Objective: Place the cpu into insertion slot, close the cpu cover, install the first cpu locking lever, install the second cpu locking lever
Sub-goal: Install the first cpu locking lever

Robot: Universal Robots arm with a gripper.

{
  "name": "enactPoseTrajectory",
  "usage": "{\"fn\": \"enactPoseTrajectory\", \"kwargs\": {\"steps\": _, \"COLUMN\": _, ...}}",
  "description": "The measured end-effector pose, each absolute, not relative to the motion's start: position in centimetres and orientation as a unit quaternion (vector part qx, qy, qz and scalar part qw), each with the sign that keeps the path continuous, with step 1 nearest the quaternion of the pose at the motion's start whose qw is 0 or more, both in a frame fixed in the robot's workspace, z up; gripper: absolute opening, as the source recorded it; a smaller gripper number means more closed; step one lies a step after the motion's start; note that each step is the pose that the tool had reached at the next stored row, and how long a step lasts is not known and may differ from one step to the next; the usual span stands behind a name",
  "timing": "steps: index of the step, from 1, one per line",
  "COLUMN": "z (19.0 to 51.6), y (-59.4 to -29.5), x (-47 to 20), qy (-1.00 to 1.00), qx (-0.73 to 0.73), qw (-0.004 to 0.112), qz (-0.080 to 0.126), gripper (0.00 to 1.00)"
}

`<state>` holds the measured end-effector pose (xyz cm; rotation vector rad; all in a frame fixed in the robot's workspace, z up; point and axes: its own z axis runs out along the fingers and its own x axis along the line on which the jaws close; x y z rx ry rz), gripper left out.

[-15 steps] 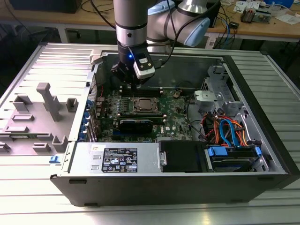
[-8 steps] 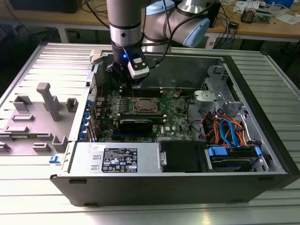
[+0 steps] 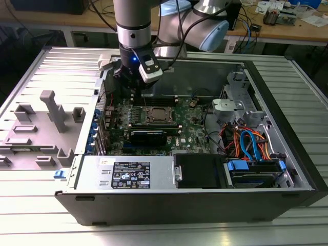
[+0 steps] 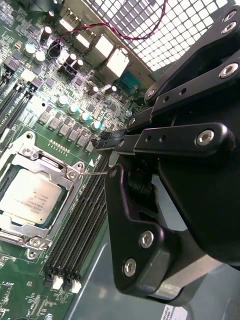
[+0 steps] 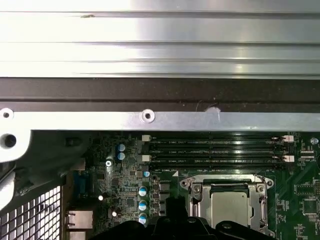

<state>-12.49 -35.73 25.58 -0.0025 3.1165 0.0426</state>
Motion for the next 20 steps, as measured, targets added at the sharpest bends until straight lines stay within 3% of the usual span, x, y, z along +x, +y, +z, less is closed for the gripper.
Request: {"fn": "enactPoseTrajectory", "kwargs": {"steps": 20, "z": 25.58, "y": -34.98, "x": -12.25, "qy": 1.0, "qx": -0.005, "qw": 0.012, "qz": 0.014, "gripper": 0.11}}
